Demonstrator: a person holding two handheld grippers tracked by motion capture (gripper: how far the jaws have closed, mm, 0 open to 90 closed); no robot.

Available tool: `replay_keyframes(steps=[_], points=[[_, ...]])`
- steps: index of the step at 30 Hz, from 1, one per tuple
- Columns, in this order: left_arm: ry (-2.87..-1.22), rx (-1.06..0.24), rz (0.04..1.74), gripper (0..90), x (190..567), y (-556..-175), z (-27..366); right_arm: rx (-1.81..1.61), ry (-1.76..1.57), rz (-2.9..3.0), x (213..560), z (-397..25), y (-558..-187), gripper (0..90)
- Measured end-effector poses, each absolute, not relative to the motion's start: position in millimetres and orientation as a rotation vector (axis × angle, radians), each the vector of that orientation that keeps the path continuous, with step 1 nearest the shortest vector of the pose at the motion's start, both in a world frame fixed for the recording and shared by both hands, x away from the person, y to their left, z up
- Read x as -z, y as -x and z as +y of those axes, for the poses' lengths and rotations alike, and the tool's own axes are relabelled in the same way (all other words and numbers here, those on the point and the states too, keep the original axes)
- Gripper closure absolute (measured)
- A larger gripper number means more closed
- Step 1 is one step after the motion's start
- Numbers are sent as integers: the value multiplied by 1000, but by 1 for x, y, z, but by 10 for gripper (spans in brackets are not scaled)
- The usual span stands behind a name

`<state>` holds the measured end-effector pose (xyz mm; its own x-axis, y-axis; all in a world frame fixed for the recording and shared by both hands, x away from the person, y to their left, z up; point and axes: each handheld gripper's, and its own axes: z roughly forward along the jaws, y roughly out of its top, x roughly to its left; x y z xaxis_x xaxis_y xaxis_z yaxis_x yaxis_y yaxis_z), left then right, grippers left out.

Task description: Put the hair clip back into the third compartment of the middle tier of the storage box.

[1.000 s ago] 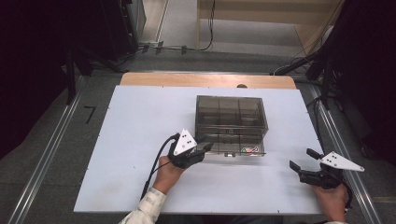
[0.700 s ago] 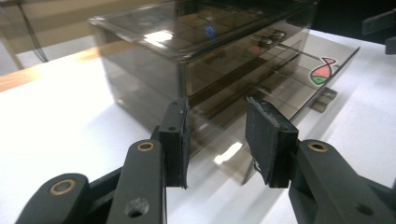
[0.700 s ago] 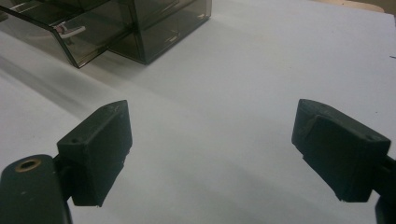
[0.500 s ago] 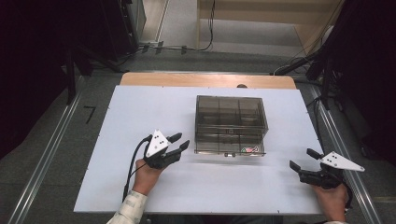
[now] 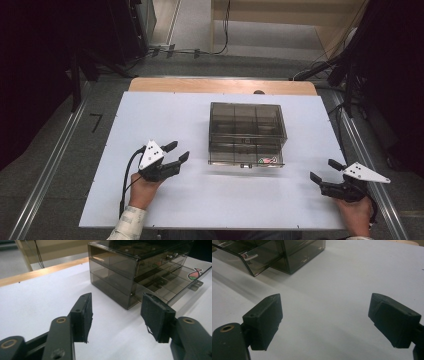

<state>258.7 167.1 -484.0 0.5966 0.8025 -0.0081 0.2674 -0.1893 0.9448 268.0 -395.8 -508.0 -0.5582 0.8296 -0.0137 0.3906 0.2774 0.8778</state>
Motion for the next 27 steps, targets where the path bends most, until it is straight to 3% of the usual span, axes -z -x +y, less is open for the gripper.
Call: replay_keyframes(steps=[7, 11, 27], points=[[-1751, -617, 907, 361, 488, -256, 176, -1221, -1099, 2077, 508, -396, -268, 108], [-1763, -616, 926, 272, 489, -255, 180, -1224, -1100, 2078, 508, -396, -268, 108], [-1759, -620, 967, 147, 497, -243, 209, -1225, -1105, 2084, 508, -396, -269, 108]])
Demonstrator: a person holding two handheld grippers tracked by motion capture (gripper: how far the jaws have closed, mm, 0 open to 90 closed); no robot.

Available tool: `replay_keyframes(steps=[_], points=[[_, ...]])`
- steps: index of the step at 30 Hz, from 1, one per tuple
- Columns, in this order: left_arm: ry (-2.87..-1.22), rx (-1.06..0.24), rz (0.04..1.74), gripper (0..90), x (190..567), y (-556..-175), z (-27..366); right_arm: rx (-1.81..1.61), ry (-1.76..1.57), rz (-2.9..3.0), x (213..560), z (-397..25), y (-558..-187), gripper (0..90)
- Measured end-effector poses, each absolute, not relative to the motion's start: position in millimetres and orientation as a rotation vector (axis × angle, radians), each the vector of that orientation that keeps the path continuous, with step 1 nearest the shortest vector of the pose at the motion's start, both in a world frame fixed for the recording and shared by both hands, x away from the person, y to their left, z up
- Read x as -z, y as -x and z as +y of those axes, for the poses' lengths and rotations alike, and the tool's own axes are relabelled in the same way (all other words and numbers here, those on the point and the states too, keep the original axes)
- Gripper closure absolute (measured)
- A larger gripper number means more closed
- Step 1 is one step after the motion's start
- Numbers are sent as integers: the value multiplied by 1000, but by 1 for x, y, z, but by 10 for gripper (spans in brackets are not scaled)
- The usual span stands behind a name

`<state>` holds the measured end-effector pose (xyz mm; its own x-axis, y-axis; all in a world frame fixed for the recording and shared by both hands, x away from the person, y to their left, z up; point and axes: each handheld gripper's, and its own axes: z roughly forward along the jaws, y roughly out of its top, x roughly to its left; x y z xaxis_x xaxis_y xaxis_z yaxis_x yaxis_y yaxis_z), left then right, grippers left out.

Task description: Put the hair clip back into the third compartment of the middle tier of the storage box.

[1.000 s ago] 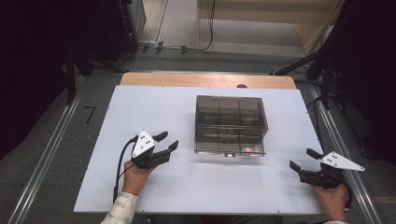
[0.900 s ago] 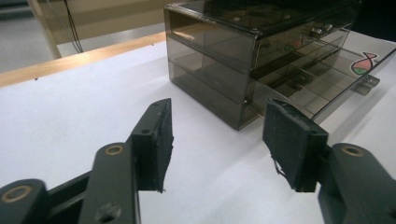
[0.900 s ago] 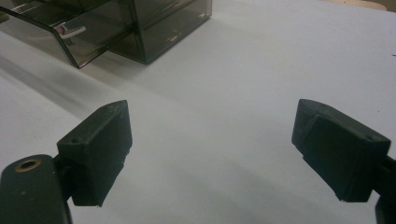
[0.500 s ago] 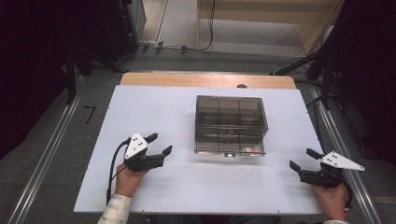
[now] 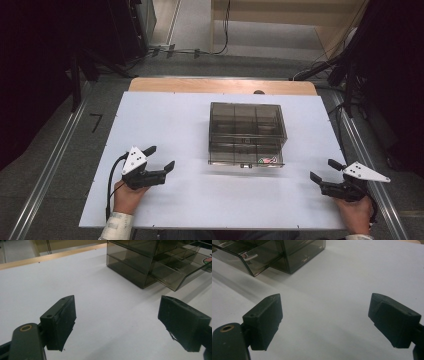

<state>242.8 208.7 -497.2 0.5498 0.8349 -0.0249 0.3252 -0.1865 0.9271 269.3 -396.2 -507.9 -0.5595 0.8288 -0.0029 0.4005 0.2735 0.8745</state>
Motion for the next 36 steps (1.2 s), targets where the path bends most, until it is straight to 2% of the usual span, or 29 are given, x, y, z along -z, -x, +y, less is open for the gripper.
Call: replay_keyframes(steps=[21, 36], points=[[-1728, -638, 1021, 115, 503, -225, 252, -1225, -1103, 2085, 508, -396, -269, 108], [-1695, -645, 1081, 113, 510, -224, 269, -1224, -1105, 2082, 508, -396, -269, 108]])
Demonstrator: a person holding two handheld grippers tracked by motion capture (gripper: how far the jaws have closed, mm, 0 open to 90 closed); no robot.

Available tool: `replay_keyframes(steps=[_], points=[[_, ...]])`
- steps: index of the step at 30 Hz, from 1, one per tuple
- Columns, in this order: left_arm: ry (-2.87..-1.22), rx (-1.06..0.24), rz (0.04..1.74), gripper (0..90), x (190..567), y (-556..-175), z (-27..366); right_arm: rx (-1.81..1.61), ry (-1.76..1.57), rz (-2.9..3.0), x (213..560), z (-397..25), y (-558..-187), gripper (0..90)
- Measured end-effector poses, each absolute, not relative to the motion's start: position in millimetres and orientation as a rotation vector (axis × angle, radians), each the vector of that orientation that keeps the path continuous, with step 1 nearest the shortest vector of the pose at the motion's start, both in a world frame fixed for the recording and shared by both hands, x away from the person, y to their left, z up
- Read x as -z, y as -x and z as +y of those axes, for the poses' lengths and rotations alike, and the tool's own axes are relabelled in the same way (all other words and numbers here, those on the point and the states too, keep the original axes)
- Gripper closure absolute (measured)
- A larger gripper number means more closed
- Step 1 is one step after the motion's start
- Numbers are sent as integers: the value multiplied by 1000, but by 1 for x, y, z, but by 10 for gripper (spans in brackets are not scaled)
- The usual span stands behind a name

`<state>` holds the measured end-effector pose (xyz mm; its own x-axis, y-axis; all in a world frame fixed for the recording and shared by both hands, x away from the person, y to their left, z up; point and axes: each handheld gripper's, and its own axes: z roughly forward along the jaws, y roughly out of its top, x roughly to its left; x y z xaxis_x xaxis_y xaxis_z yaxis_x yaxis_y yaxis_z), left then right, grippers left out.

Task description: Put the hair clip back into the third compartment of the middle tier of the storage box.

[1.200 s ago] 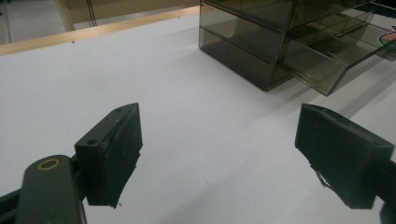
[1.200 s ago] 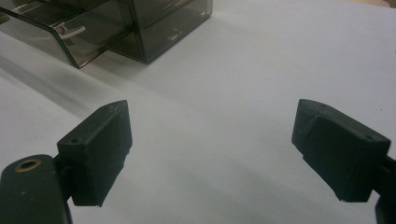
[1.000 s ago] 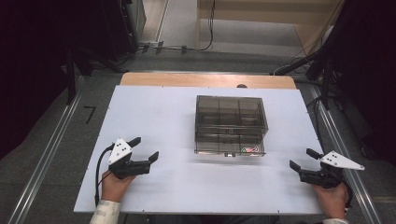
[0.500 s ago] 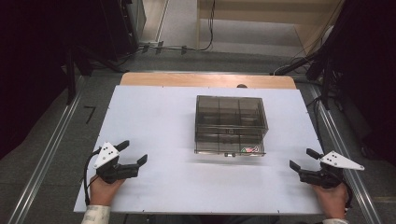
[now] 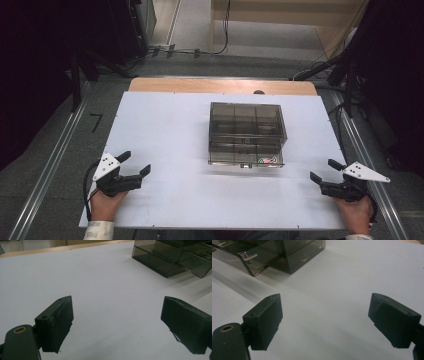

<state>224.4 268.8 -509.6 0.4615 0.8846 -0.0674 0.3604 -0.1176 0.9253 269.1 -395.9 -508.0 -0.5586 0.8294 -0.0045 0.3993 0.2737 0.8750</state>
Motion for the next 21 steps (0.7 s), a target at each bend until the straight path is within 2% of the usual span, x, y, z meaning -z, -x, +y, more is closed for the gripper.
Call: replay_keyframes(steps=[21], points=[[-1703, -620, 1073, 113, 512, -225, 270, -1221, -1104, 2083, 508, -396, -269, 108]])
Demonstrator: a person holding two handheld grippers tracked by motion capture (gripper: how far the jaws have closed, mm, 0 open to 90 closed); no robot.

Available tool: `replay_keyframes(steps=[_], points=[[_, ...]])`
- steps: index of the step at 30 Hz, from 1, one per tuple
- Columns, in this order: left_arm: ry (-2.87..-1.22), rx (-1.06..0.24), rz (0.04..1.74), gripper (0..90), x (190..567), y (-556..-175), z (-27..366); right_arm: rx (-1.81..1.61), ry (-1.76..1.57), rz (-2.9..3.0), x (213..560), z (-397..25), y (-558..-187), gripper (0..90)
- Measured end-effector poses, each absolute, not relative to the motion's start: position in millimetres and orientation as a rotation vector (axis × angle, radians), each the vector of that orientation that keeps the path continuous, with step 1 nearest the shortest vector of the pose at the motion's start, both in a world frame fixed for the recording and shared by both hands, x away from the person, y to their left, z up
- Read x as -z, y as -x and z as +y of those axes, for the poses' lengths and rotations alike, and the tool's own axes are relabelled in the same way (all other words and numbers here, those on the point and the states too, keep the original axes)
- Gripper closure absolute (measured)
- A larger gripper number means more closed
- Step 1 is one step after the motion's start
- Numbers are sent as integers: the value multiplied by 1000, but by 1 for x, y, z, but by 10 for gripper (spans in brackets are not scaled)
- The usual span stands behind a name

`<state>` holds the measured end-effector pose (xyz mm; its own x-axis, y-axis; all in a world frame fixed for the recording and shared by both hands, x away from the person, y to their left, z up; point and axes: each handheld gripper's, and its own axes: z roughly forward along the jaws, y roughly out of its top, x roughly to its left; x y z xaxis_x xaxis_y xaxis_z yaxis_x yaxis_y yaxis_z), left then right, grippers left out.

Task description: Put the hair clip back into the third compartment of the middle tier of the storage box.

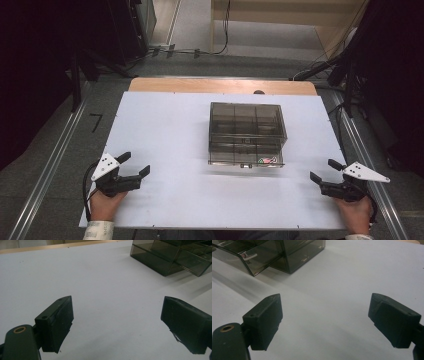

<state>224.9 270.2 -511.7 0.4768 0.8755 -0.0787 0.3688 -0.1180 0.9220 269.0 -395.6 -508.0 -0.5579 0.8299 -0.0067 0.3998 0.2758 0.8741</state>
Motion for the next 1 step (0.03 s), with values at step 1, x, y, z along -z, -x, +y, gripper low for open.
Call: replay_keyframes(steps=[1], points=[[-1703, -619, 1073, 113, 512, -225, 270, -1222, -1104, 2083, 508, -396, -269, 108]])
